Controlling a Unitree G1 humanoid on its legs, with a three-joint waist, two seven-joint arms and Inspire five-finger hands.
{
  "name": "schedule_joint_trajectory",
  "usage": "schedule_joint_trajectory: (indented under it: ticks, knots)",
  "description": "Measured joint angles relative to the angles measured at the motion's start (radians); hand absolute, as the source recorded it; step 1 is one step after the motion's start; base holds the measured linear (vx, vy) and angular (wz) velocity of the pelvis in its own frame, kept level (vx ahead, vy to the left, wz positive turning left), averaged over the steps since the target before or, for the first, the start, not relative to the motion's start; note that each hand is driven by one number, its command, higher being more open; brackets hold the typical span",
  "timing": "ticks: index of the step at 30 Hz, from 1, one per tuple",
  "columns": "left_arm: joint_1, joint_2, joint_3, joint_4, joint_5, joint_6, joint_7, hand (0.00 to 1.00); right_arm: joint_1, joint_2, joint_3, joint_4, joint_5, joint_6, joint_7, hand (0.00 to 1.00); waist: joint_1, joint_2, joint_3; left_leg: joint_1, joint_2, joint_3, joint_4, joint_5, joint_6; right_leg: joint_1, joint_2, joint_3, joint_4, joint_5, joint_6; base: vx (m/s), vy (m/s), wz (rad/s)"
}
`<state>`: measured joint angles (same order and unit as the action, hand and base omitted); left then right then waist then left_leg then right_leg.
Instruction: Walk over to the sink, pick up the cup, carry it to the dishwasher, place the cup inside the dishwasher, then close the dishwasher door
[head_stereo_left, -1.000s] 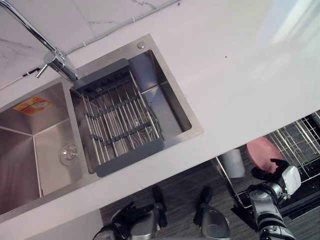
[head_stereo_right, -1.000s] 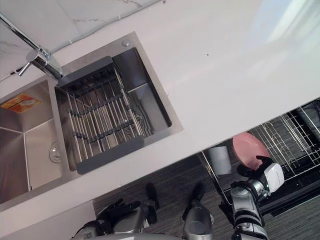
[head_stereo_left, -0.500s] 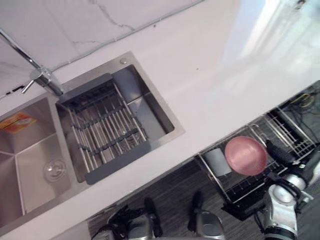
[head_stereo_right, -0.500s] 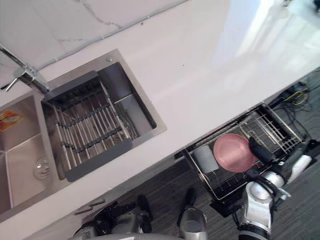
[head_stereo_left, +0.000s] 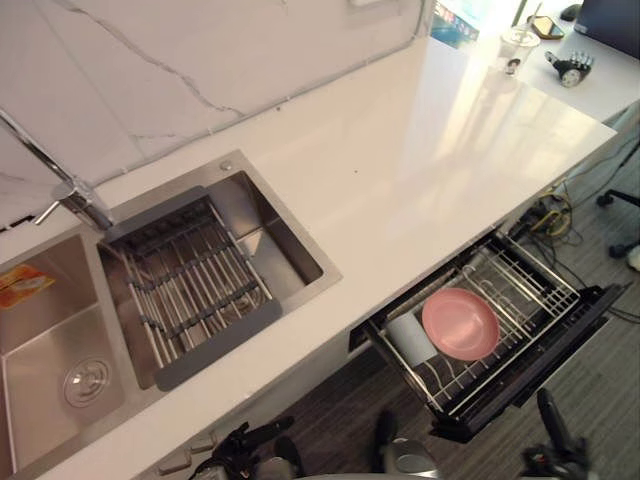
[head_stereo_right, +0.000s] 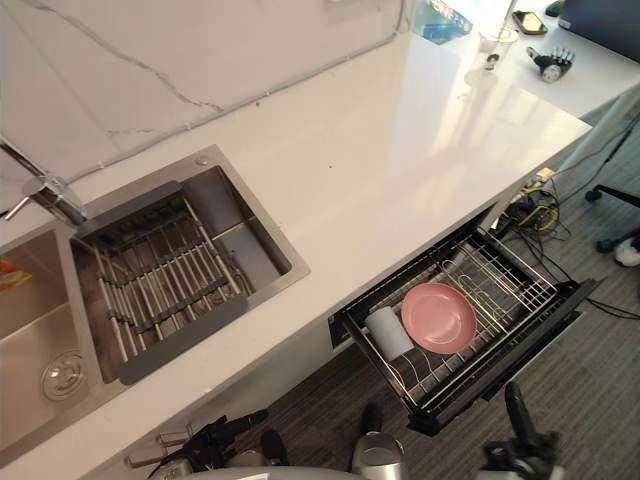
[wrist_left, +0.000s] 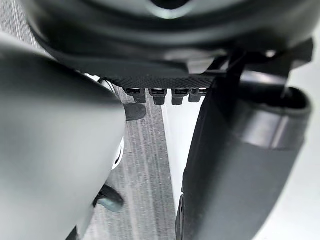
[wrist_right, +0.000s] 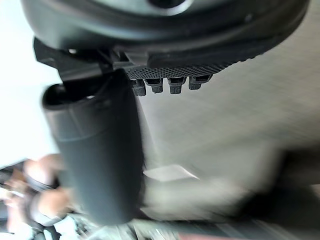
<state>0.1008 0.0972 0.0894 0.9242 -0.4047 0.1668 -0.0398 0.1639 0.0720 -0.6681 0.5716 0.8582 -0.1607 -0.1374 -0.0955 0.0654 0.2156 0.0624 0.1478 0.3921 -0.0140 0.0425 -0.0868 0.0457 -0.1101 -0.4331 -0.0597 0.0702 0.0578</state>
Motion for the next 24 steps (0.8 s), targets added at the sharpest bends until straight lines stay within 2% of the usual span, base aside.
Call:
schedule_joint_trajectory:
  ticks: [5, 11, 13, 15, 19, 24]
  knots:
    - [0.001, -0.005, 0.0, 0.019, -0.007, -0.056, -0.002, 1.0, 0.013, -0.08, 0.134, 0.056, 0.085, -0.036, 0.062, 1.0, 0.043, -0.005, -0.004, -0.008, -0.008, -0.047, -0.002, 0.011, 0.004, 0.029, -0.005, -0.056, -0.02, 0.01, 0.004, -0.02, 0.021, 0.26]
    - [0.018, -0.009, 0.001, 0.025, -0.007, -0.085, -0.005, 1.0, -0.062, -0.106, 0.276, 0.07, 0.092, -0.082, 0.119, 1.0, 0.061, -0.004, -0.005, -0.023, -0.014, -0.119, -0.002, 0.041, 0.01, 0.058, -0.005, -0.132, -0.024, 0.011, 0.006, 0.0, 0.004, 0.38]
    - [0.018, -0.011, 0.001, 0.023, -0.007, -0.089, -0.013, 1.0, -0.109, -0.133, 0.325, 0.09, 0.087, -0.09, 0.13, 1.0, 0.093, -0.003, -0.006, -0.026, -0.017, -0.153, -0.002, 0.051, 0.012, 0.076, -0.005, -0.169, -0.025, 0.006, 0.007, -0.03, 0.017, 0.48]
    - [0.019, -0.019, 0.015, 0.017, -0.007, -0.097, -0.022, 1.0, -0.121, -0.154, 0.343, 0.093, 0.086, -0.084, 0.132, 1.0, 0.115, 0.002, -0.009, -0.041, -0.021, -0.186, -0.003, 0.059, 0.013, 0.081, -0.006, -0.199, -0.025, 0.003, 0.005, -0.03, 0.019, 0.49]
    - [0.022, -0.028, 0.042, 0.02, -0.007, -0.105, -0.035, 1.0, -0.189, -0.177, 0.367, 0.106, 0.097, -0.046, 0.139, 1.0, 0.135, 0.011, -0.015, -0.056, -0.024, -0.218, -0.007, 0.071, 0.012, 0.088, -0.004, -0.229, -0.024, 0.001, 0.002, -0.02, 0.024, 0.26]
    - [0.031, -0.028, 0.083, 0.054, 0.003, -0.127, -0.054, 1.0, -0.19, -0.182, 0.403, 0.126, 0.105, -0.019, 0.217, 1.0, 0.134, 0.024, -0.017, -0.052, -0.02, -0.219, 0.001, 0.069, 0.008, 0.094, 0.005, -0.224, -0.025, 0.001, 0.002, -0.01, 0.011, -0.02]
